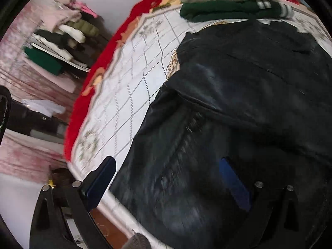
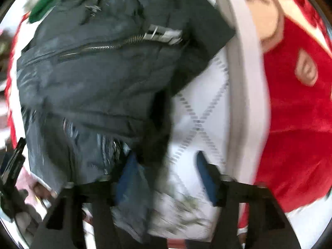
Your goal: Fold large clothes
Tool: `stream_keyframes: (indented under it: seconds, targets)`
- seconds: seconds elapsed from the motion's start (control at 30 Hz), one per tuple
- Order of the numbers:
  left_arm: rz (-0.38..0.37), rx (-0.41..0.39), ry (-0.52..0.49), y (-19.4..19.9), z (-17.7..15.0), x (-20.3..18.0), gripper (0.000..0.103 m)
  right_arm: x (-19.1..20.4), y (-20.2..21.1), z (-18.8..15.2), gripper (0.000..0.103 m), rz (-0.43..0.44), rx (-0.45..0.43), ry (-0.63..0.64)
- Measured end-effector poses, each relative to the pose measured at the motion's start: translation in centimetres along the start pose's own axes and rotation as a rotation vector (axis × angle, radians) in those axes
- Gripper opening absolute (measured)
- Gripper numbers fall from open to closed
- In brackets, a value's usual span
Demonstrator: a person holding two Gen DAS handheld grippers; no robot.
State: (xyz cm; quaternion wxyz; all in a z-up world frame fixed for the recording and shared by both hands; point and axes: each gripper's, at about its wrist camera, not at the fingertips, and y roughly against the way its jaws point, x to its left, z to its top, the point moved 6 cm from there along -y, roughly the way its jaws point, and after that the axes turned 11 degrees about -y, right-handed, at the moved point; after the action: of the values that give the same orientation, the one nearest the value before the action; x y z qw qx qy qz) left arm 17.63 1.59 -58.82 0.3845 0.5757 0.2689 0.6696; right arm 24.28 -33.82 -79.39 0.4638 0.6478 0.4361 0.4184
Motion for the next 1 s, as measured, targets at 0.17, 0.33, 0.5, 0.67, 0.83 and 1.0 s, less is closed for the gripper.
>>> stream_keyframes:
  seconds: [0.17,0.33,0.5,0.67,0.83,1.0]
  targets:
    - [0.063,-0.001,-0.138,6.8,-3.7,-7.1,0.102,-6.8,5.0,1.8,0.085,-0.040,-0.085,0.064]
    - [0.092,-0.029,-0.333,10.5,-7.0,-16.2,0.102,-12.0,5.9,4.2,0.085,-0.086,-0.110,-0.001]
    - [0.101,-0.014,-0.426,10.7,-8.6,-22.3,0.102,-15.5,5.6,6.1,0.085,-0.092,-0.124,-0.054]
    - [0.102,0.025,-0.421,8.7,-8.7,-24.2,0.103,-15.2,4.5,5.6,0.085,-0.071,-0.138,-0.047]
    - [0.112,0.047,-0.359,6.3,-7.1,-23.2,0.103,-12.6,3.0,6.6,0.085,-0.012,-0.153,-0.046]
    - [0.111,0.076,-0.288,4.0,-5.9,-21.5,0.103,-9.7,2.6,9.0,0.085,0.125,-0.163,-0.034]
